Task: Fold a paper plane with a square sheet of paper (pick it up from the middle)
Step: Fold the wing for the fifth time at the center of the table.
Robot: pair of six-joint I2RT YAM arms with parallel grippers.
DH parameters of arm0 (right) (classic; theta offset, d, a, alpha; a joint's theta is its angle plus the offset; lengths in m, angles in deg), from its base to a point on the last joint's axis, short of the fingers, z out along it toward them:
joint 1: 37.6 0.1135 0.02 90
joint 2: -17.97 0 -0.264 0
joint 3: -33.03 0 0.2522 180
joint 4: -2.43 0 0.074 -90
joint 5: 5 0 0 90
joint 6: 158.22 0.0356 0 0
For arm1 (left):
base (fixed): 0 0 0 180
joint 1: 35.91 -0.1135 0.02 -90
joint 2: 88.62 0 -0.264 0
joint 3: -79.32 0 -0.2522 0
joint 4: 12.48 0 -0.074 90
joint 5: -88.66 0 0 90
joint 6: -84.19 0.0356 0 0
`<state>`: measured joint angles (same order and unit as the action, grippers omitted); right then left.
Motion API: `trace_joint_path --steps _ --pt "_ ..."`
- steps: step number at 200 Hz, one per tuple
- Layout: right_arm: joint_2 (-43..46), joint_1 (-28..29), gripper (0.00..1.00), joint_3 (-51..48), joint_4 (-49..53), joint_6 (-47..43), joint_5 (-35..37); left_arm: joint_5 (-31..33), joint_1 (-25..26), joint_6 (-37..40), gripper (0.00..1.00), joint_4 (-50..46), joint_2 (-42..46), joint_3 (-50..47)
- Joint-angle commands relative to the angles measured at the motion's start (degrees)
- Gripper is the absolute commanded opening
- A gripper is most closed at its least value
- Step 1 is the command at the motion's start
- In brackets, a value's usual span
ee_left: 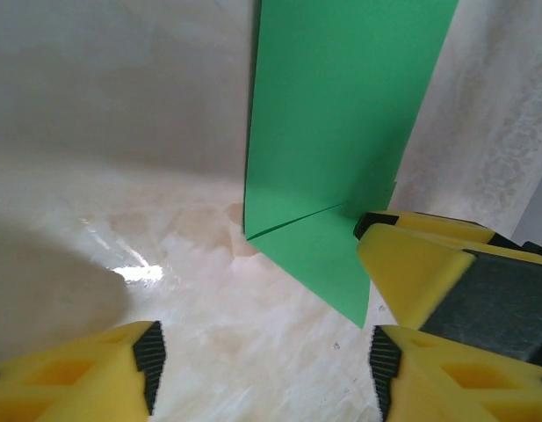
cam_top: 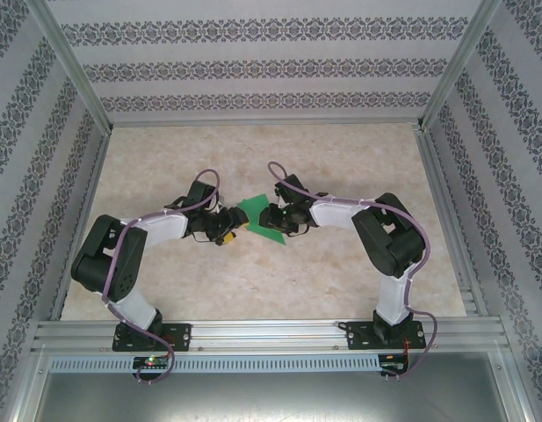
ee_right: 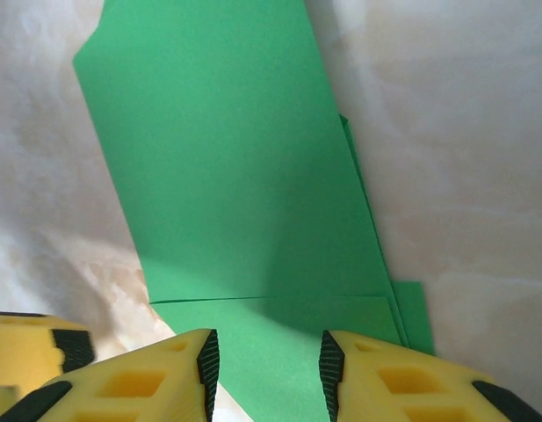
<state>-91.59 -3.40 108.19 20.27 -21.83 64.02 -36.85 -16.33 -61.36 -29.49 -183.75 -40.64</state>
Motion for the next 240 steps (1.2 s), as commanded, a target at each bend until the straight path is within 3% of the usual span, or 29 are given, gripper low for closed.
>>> trace_joint_path --steps 1,47,199,240 --pt "-0.88 -1.98 0.40 -4.50 -5.30 3.51 -3.54 -1.23 0.81 -1.91 0.60 3.21 -1.57 2.31" --pt "-1.27 -4.95 0.40 -9.00 -13.50 6.95 -9.49 -1.23 1.34 -2.94 0.52 3.35 -4.75 4.56" --pt "-1.80 -6.97 0.40 -11.20 -17.51 7.77 -13.39 -3.55 1.44 -1.84 0.40 2.34 -12.91 11.59" --pt "-1.67 -7.06 0.41 -11.22 -17.57 7.24 -13.57 -5.08 1.36 -1.49 0.33 3.46 -14.20 12.86"
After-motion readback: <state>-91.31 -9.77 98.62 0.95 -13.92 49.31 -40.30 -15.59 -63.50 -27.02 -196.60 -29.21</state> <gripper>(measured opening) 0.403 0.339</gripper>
